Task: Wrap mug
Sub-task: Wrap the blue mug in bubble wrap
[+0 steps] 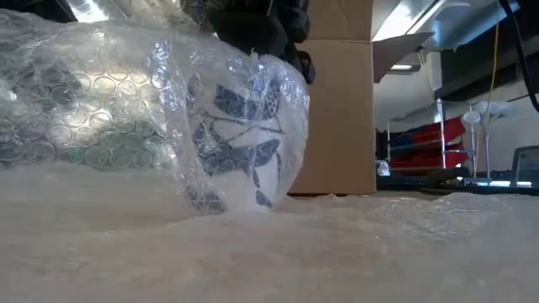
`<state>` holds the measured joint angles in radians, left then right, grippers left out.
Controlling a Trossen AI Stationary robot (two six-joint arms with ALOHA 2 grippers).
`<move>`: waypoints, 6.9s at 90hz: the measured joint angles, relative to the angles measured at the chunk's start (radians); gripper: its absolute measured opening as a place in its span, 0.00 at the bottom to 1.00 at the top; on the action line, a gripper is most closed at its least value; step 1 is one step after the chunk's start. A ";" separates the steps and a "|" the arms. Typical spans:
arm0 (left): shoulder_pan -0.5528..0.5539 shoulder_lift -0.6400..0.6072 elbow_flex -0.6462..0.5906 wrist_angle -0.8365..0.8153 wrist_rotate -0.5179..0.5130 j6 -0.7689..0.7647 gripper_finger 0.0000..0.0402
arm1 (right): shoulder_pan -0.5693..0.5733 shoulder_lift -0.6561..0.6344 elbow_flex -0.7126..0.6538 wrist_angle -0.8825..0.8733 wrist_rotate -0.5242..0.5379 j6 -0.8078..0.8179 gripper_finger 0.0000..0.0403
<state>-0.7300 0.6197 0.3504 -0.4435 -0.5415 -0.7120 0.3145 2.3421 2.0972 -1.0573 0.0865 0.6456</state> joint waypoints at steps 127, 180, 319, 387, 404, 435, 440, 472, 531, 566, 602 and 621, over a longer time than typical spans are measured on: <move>0.171 0.268 0.000 -0.022 0.150 -0.032 0.20 | -0.001 0.000 0.001 0.018 0.011 -0.015 0.09; 0.175 0.268 0.000 0.188 0.225 0.144 0.00 | -0.001 0.000 0.001 0.019 0.027 -0.015 0.09; 0.190 0.239 0.001 0.662 0.293 0.305 0.00 | -0.003 -0.074 0.000 0.029 -0.027 -0.064 0.09; 0.202 0.239 0.001 0.635 0.292 0.322 0.00 | -0.003 -0.085 0.034 -0.029 -0.086 -0.109 0.09; 0.202 0.239 0.001 0.625 0.292 0.320 0.00 | -0.003 -0.085 0.034 -0.030 -0.142 -0.095 0.09; 0.202 0.239 0.001 0.608 0.292 0.320 0.00 | -0.010 -0.085 0.034 -0.029 -0.204 -0.072 0.09; 0.202 0.239 0.001 0.608 0.292 0.323 0.00 | -0.016 -0.085 0.034 -0.029 -0.214 -0.072 0.09; 0.202 0.239 0.001 0.588 0.292 0.326 0.00 | -0.048 -0.085 0.034 -0.029 -0.241 -0.076 0.32; 0.202 0.239 0.001 0.575 0.292 0.379 0.00 | -0.067 -0.103 0.222 -0.186 -0.132 -0.313 0.33; 0.204 0.239 0.001 0.615 0.282 0.379 0.00 | -0.080 -0.101 0.159 -0.248 -0.131 -0.313 0.33; 0.236 0.278 0.045 0.747 0.312 0.439 0.00 | -0.079 -0.101 0.159 -0.152 -0.072 -0.310 0.33; 0.236 0.455 0.104 0.817 0.358 0.463 0.00 | -0.082 -0.101 0.159 -0.147 -0.052 -0.308 0.33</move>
<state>-0.4938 1.0743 0.4539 0.3733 -0.1836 -0.2486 0.2325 2.2414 2.2559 -1.2045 0.0349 0.3374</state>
